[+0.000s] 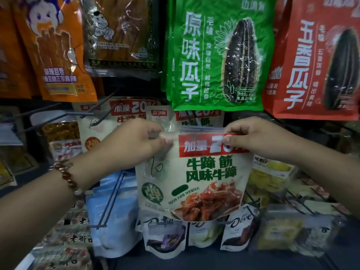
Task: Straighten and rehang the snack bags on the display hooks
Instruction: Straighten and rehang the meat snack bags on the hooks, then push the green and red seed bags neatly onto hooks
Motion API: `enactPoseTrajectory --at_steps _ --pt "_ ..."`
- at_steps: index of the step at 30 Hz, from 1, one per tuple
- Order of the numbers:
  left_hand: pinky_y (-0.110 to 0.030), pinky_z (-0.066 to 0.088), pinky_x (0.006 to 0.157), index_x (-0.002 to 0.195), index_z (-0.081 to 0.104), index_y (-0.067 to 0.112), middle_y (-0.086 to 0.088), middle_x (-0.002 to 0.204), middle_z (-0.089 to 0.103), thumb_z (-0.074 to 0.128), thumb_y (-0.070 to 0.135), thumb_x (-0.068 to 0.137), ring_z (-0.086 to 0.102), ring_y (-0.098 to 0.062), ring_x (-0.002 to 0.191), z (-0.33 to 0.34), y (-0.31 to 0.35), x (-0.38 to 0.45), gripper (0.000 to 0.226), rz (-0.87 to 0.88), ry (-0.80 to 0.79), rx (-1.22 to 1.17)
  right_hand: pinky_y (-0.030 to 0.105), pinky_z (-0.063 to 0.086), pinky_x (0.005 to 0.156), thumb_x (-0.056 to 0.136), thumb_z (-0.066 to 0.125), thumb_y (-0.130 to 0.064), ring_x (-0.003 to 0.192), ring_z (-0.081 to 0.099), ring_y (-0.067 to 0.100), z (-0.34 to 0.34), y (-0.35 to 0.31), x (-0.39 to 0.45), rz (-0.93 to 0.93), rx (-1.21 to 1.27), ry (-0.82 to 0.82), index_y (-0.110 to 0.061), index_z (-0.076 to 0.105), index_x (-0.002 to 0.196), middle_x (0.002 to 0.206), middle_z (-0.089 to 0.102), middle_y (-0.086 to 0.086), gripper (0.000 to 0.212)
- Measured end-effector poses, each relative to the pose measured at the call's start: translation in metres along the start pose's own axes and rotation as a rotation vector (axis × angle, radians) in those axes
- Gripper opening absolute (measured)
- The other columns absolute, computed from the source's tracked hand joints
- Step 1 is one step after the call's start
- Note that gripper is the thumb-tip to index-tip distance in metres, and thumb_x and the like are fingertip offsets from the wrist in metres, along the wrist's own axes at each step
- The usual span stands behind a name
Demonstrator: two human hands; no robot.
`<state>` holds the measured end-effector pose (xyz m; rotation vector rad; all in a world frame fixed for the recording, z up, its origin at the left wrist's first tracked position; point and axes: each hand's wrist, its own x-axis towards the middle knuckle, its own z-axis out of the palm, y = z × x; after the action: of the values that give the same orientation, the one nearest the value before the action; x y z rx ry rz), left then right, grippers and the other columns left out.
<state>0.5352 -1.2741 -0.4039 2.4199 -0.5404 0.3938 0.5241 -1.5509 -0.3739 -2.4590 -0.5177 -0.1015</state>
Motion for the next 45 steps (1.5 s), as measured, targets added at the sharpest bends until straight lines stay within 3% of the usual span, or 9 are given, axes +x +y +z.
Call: enactPoseTrajectory --at_steps 6,14,19,26,31,33,37,42,45 --pt "-0.04 0.055 0.068 0.076 0.068 0.02 -0.002 0.071 0.069 0.063 0.042 0.09 0.066 -0.022 0.071 0.014 -0.003 0.005 0.026 -0.045 0.083 -0.045 0.012 0.039 0.058 0.094 0.06 -0.024 0.063 0.059 -0.006 0.008 0.005 0.01 -0.032 -0.057 0.151 -0.026 0.068 0.075 0.071 0.067 -0.011 0.021" --pt "-0.044 0.055 0.069 0.074 0.063 0.021 -0.001 0.071 0.067 0.059 0.044 0.092 0.064 -0.021 0.07 0.02 0.002 0.008 0.029 -0.045 0.164 0.022 0.026 0.047 0.064 0.092 0.061 -0.023 0.072 0.063 0.002 0.012 0.011 0.019 0.026 -0.059 0.239 -0.025 0.072 0.081 0.08 0.07 -0.01 0.016" --pt "-0.04 0.053 0.069 0.073 0.059 0.02 0.0 0.072 0.064 0.057 0.041 0.093 0.061 -0.021 0.073 0.03 0.002 0.007 0.029 -0.068 0.181 0.108 0.034 0.045 0.059 0.094 0.057 -0.025 0.071 0.057 0.014 0.027 0.014 0.02 0.039 -0.239 0.31 -0.024 0.061 0.077 0.077 0.061 -0.004 0.018" --pt "-0.038 0.047 0.085 0.119 0.062 0.019 -0.002 0.111 0.067 0.046 0.048 0.096 0.057 -0.023 0.104 0.038 -0.003 0.009 0.041 -0.001 0.316 0.372 0.035 0.028 0.064 0.095 0.049 -0.023 0.08 0.047 0.028 0.047 0.011 0.019 -0.004 -0.519 0.459 -0.014 0.048 0.079 0.071 0.035 -0.004 0.018" --pt "-0.04 0.039 0.096 0.135 0.05 0.021 -0.002 0.12 0.057 0.049 0.045 0.095 0.048 -0.024 0.112 0.043 -0.02 0.005 0.047 0.088 0.331 0.476 0.037 0.036 0.078 0.088 0.053 -0.019 0.092 0.048 0.024 0.054 0.01 0.006 0.018 -0.548 0.45 -0.015 0.058 0.101 0.088 0.045 -0.005 0.015" --pt "-0.045 0.036 0.102 0.141 0.043 0.02 -0.006 0.128 0.053 0.052 0.044 0.092 0.044 -0.027 0.12 0.041 -0.023 0.0 0.055 0.107 0.292 0.514 0.04 0.04 0.09 0.089 0.053 -0.021 0.107 0.05 0.022 0.054 0.009 -0.005 0.031 -0.525 0.421 -0.019 0.057 0.114 0.101 0.052 -0.006 0.026" --pt "-0.052 0.025 0.115 0.149 0.033 0.018 -0.015 0.151 0.036 0.048 0.047 0.093 0.029 -0.036 0.141 0.023 -0.002 -0.021 0.065 0.043 0.082 0.578 0.039 0.029 0.112 0.095 0.056 -0.029 0.134 0.039 0.019 0.031 -0.001 -0.034 0.074 -0.508 0.275 -0.021 0.044 0.144 0.14 0.05 -0.001 0.051" --pt "-0.043 0.009 0.121 0.155 -0.007 0.026 -0.01 0.164 -0.003 -0.007 0.073 0.081 0.001 -0.029 0.151 -0.046 0.063 -0.043 0.088 -0.106 -0.3 0.595 0.033 0.019 0.113 0.095 0.053 -0.04 0.144 0.031 0.025 -0.023 -0.052 -0.066 0.136 -0.481 0.063 -0.022 0.036 0.15 0.152 0.041 0.001 0.06" --pt "-0.045 0.011 0.121 0.155 -0.011 0.026 -0.008 0.164 -0.006 -0.019 0.074 0.073 0.001 -0.03 0.151 -0.105 0.113 -0.038 0.095 -0.149 -0.393 0.631 0.033 0.01 0.118 0.098 0.039 -0.047 0.149 0.017 0.02 -0.073 -0.109 -0.076 0.136 -0.458 -0.048 -0.026 0.025 0.153 0.159 0.027 -0.003 0.061"
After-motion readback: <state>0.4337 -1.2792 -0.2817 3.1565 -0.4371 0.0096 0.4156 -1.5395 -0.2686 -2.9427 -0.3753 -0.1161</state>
